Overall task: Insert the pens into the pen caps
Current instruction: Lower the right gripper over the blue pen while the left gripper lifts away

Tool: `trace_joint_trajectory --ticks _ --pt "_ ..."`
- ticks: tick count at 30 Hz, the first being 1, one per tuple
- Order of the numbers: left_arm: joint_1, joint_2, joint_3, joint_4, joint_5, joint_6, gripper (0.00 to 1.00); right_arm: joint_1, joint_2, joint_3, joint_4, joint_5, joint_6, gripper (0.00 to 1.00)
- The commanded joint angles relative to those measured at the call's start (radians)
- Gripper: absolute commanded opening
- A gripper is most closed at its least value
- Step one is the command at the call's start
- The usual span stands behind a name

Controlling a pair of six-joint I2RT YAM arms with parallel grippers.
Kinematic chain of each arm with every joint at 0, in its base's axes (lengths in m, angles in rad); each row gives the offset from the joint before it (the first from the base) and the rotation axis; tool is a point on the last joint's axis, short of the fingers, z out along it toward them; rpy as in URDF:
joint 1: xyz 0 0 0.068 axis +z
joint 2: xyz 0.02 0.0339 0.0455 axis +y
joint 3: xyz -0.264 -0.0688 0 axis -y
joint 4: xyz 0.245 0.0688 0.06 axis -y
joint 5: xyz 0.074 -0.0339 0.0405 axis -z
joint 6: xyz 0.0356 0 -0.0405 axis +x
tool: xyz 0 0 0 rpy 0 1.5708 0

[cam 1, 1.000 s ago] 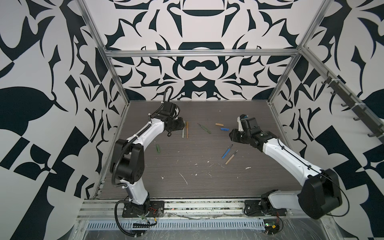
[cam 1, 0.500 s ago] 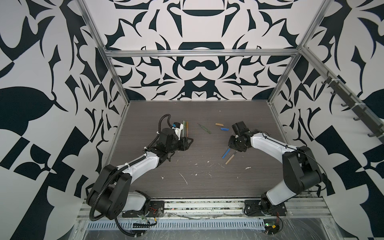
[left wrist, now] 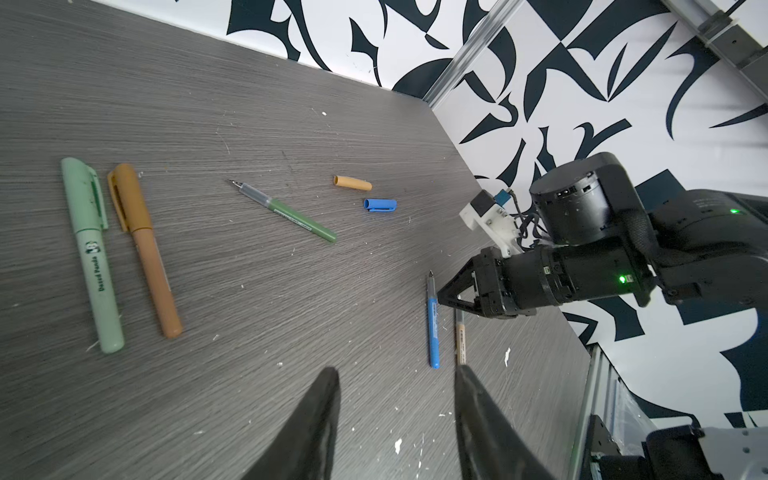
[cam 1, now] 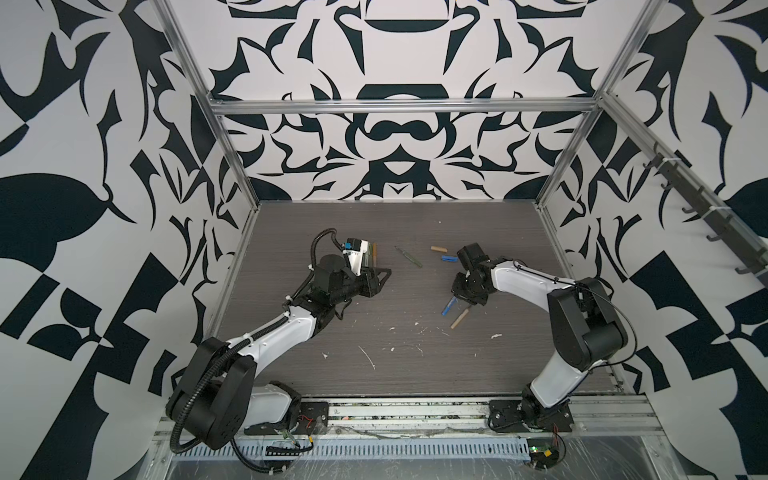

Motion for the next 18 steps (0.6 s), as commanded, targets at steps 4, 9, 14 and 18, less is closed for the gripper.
trace_joint_trajectory --ticks 4,9,14,18 --pt "-0.002 -0.022 -0.022 0.039 0.02 0.0 0.47 0.02 -0.003 0.047 -0.014 0.002 0.011 0.23" --pt "-0.002 -0.022 -0.022 0.041 0.02 0.0 0.47 0.021 0.023 0.064 -0.028 0.007 0.015 0.3" --pt "-0.001 -0.058 -0.033 0.038 0.017 0.0 0.47 0.021 0.037 0.05 -0.017 0.01 0.028 0.29" --pt "-0.002 -0.068 -0.033 0.03 0.014 0.004 0.47 0.021 0.063 0.057 -0.01 0.003 0.028 0.21"
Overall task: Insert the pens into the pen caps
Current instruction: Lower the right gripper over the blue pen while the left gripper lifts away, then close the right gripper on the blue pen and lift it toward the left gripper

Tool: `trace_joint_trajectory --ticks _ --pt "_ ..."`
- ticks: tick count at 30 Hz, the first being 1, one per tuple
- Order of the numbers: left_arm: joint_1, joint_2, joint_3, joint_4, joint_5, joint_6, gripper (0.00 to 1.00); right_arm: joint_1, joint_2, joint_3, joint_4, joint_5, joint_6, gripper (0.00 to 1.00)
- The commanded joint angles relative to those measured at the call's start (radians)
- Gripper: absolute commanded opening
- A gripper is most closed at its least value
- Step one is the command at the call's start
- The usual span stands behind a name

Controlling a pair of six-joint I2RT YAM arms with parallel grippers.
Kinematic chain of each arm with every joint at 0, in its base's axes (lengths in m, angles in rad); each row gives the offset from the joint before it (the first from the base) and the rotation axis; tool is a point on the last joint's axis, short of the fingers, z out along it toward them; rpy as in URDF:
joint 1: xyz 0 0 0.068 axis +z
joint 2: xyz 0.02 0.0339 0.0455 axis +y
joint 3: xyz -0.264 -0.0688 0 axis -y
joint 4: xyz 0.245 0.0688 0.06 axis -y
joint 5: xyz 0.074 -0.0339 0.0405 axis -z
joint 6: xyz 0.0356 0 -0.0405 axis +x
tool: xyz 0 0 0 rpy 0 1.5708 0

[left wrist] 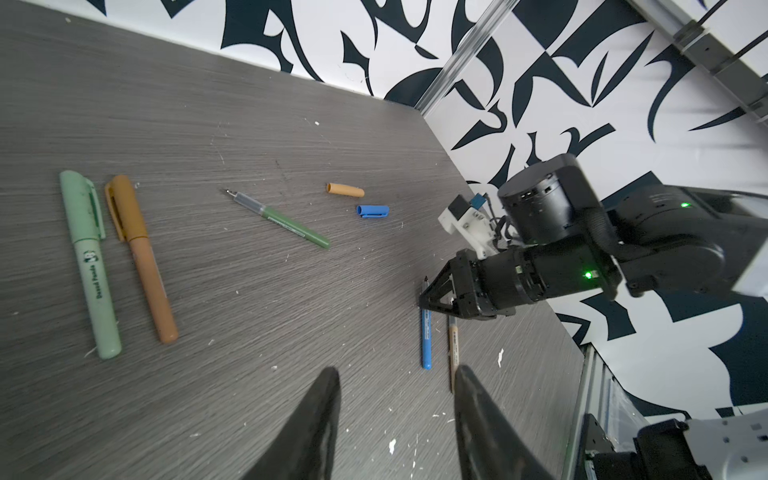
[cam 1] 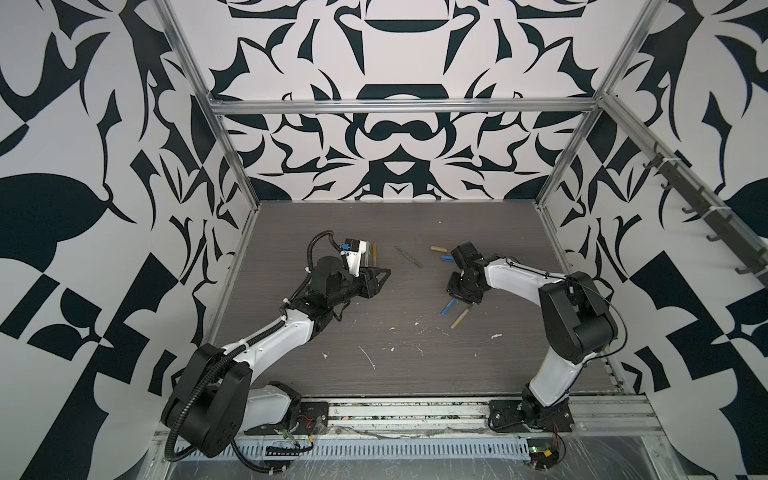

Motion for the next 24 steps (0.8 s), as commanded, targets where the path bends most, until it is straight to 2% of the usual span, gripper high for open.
trace_joint_trajectory --ticks 1,12,17,21,24 --pt "-0.002 -0.021 -0.014 0.014 0.012 0.006 0.47 0.004 0.002 0.022 -0.003 0.0 0.013 0.2" --pt "-0.002 -0.028 -0.008 0.01 0.014 0.001 0.47 0.005 0.021 0.027 0.028 -0.034 0.018 0.1" --pt "-0.002 0.001 -0.022 0.088 0.071 -0.035 0.47 0.03 -0.089 -0.011 0.164 -0.063 -0.02 0.06" --pt "-0.002 0.063 -0.042 0.174 0.058 -0.114 0.47 0.079 -0.194 -0.024 0.281 -0.087 -0.074 0.06" --pt "-0.002 0.12 -0.05 0.298 0.137 -0.165 0.47 0.128 -0.266 -0.026 0.358 -0.075 -0.105 0.05"
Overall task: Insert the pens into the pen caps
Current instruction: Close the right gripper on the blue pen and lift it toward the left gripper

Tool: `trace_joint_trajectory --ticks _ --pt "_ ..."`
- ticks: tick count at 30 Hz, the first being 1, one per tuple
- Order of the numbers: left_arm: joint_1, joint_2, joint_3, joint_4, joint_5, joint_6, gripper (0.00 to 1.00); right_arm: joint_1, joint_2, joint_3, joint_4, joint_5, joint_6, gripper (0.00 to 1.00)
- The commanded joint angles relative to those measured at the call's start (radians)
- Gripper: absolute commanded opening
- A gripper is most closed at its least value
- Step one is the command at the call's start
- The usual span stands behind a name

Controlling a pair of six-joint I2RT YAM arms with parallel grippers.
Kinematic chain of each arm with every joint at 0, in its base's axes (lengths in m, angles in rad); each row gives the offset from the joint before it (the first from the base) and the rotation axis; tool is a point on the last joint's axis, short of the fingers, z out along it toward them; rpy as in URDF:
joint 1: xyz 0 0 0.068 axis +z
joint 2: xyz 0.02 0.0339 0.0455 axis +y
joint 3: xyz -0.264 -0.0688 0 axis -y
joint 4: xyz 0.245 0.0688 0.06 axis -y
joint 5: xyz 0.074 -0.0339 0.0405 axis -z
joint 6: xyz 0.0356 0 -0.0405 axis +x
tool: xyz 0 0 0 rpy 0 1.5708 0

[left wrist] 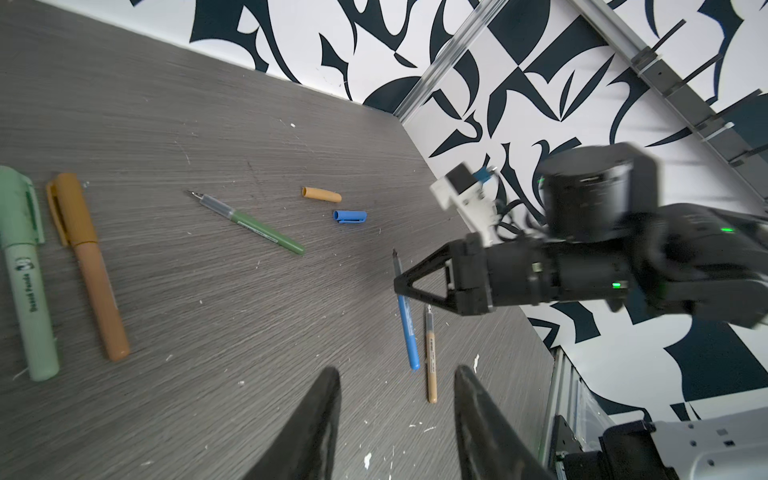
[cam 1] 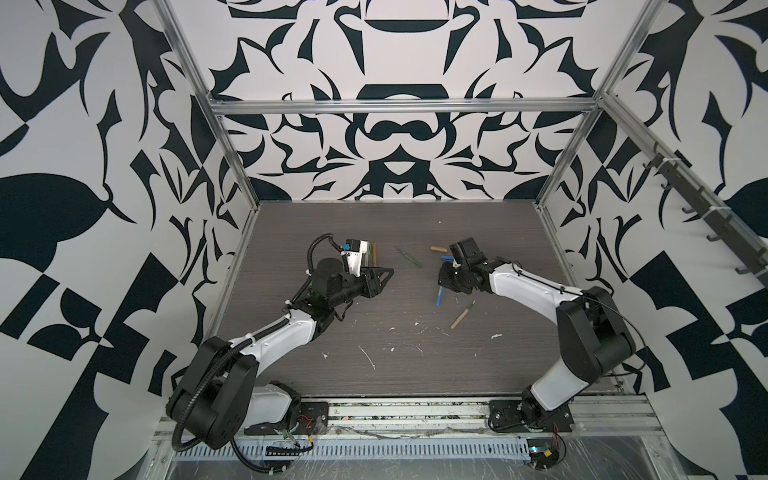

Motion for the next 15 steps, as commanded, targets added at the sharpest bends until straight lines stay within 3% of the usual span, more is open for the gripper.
trace_joint_trajectory --ticks 1,7,15 --pt "0.0 0.061 -0.014 0.171 0.106 -0.088 0.47 0.054 -0.102 0.01 0.146 -0.006 -0.058 0.05" --pt "-0.001 0.175 0.051 0.285 0.304 -0.172 0.49 0.144 -0.156 0.074 0.189 -0.007 -0.085 0.05" --pt "-0.011 0.224 0.109 0.292 0.377 -0.18 0.52 0.181 -0.155 0.128 0.188 -0.034 -0.087 0.04"
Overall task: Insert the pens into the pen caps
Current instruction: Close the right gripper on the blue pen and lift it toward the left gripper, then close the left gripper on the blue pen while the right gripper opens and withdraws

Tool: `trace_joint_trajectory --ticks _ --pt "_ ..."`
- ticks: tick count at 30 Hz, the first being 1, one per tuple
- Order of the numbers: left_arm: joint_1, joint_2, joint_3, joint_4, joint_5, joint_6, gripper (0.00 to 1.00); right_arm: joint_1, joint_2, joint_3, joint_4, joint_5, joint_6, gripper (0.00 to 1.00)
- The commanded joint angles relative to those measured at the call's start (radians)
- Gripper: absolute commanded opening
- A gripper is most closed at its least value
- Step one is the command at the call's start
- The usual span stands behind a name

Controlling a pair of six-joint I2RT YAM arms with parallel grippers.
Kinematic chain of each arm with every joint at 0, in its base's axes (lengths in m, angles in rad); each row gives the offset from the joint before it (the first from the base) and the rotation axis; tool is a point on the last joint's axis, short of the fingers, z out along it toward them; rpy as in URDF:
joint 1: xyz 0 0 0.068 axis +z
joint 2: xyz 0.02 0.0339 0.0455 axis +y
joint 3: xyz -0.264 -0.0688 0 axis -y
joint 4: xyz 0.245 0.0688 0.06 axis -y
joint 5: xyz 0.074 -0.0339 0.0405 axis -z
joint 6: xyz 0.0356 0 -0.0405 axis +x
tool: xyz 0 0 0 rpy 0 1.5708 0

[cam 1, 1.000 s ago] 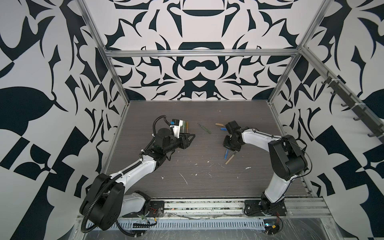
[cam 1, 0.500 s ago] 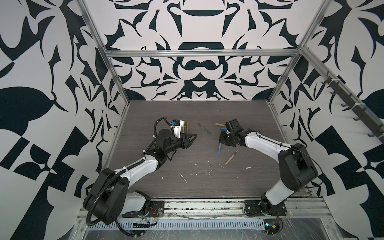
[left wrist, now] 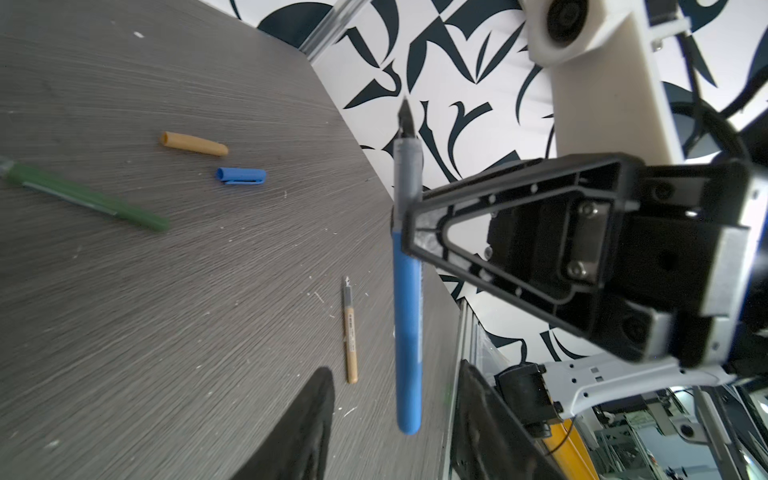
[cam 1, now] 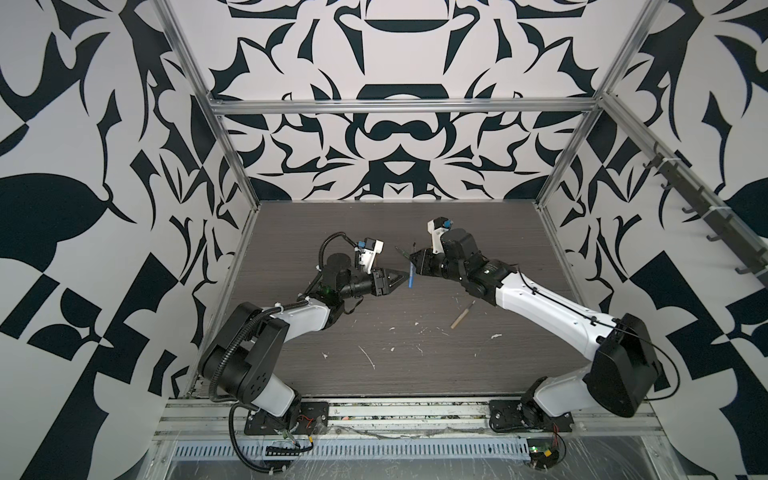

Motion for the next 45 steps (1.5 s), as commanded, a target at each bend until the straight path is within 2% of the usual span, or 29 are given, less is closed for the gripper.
trace_joint_trajectory --ticks 1,8,18,26,27,31,35,38,41,43,45 --pt "-0.009 0.019 0.036 0.051 0.065 -0.016 0.52 0.006 -0.016 0.045 0.041 -0.016 -0.014 0.04" --pt "-0.025 0.046 0.057 0.043 0.058 -0.01 0.48 0.018 -0.016 0.035 0.073 -0.022 -0.009 0.03" --pt "-0.028 0.052 0.072 0.043 0.019 -0.023 0.29 0.027 0.007 0.036 0.078 -0.051 0.004 0.02" --pt "-0.028 0.053 0.059 0.049 -0.006 -0.029 0.07 0.027 -0.003 0.027 0.086 -0.055 0.006 0.02" --pt "-0.029 0.052 0.059 0.048 -0.011 -0.025 0.05 0.027 -0.008 0.028 0.086 -0.059 0.004 0.04" --pt "-0.029 0.035 0.06 -0.024 -0.048 0.037 0.02 0.027 -0.034 0.047 0.049 -0.061 -0.008 0.24" --pt "-0.029 -0.017 0.056 -0.16 -0.121 0.148 0.03 0.027 -0.084 0.063 0.005 -0.022 -0.041 0.29" --pt "-0.029 -0.071 0.047 -0.25 -0.179 0.225 0.02 -0.008 -0.109 0.065 -0.073 0.062 -0.074 0.3" --pt "-0.036 -0.134 0.027 -0.305 -0.237 0.277 0.02 -0.115 -0.095 0.041 -0.117 0.04 -0.065 0.31" --pt "-0.061 -0.186 0.012 -0.338 -0.288 0.332 0.02 -0.195 -0.05 0.068 -0.212 0.051 -0.046 0.33" --pt "-0.103 -0.236 0.002 -0.376 -0.345 0.394 0.02 -0.264 0.001 0.09 -0.269 0.068 -0.064 0.39"
